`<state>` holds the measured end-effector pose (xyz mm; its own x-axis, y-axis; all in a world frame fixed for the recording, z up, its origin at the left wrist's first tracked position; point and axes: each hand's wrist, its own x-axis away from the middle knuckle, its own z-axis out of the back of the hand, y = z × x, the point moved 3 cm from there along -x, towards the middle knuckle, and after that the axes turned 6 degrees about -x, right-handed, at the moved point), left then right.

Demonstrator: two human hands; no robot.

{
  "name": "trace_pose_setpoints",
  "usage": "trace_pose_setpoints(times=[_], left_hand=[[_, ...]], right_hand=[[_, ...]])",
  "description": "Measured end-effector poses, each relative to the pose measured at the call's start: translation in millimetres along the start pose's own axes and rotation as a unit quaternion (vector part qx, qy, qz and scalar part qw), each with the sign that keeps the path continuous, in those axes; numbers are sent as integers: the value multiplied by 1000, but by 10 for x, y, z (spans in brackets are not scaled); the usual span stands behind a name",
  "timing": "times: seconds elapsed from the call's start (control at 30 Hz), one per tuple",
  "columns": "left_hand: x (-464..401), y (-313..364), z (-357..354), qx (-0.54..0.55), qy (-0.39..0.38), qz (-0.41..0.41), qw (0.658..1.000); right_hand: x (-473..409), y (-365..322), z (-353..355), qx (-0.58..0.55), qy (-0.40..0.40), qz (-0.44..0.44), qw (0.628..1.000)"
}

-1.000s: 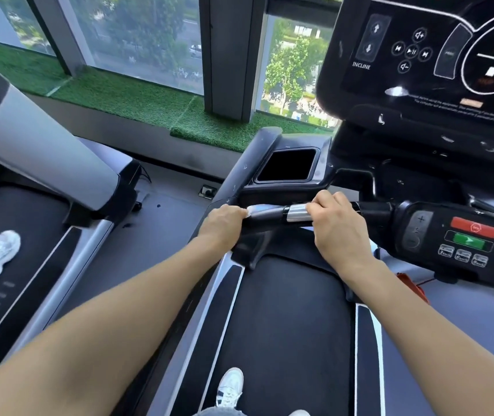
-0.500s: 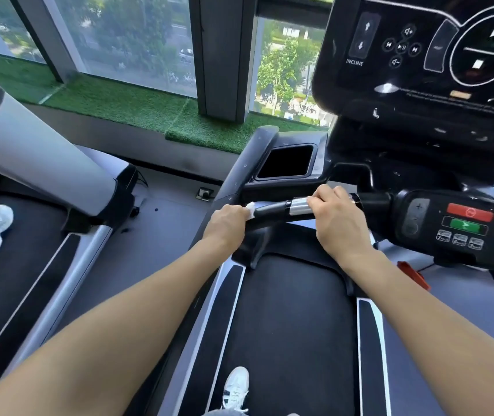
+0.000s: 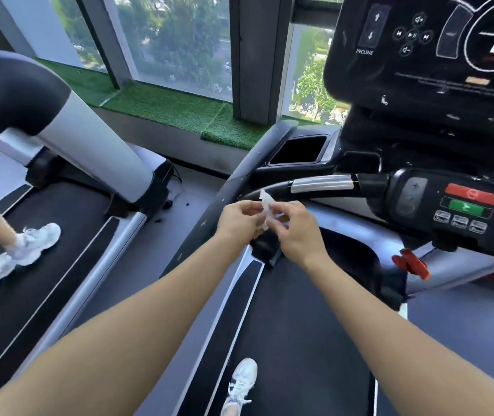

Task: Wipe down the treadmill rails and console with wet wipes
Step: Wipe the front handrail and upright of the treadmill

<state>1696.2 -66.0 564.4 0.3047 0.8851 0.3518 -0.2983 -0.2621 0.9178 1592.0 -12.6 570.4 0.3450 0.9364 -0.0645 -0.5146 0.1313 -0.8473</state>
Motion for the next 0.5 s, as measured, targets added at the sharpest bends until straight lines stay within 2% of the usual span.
trace_pose_setpoints(times=[0.07,0.17,0.27,0.33,0.37,0.4,0.43,0.5], left_hand=[[43,-47,-66,90,-11,36,995],[120,-57,-163,182,-46,40,981],[132,-41,-229,218,-50,44,974],[84,-32,-241,193,-50,40,979],[25,-48,-210,126,-36,18,991],[-57,-67,-139,1,-7,-25,1000],[-125,-81,-54,-144,23,-76,986],[-213,-124,145,-342,71,-147,925]], right_hand=[[35,69,-6,-31,24,-4,999],[72,149,-10,-42,70,12,997],[53,212,-34,-30,92,34,995],[4,256,-42,-17,102,50,993],[-36,282,-28,-10,120,59,991],[-86,308,-1,-3,150,67,986],[-145,340,34,6,188,77,979],[-267,396,75,44,267,92,958]])
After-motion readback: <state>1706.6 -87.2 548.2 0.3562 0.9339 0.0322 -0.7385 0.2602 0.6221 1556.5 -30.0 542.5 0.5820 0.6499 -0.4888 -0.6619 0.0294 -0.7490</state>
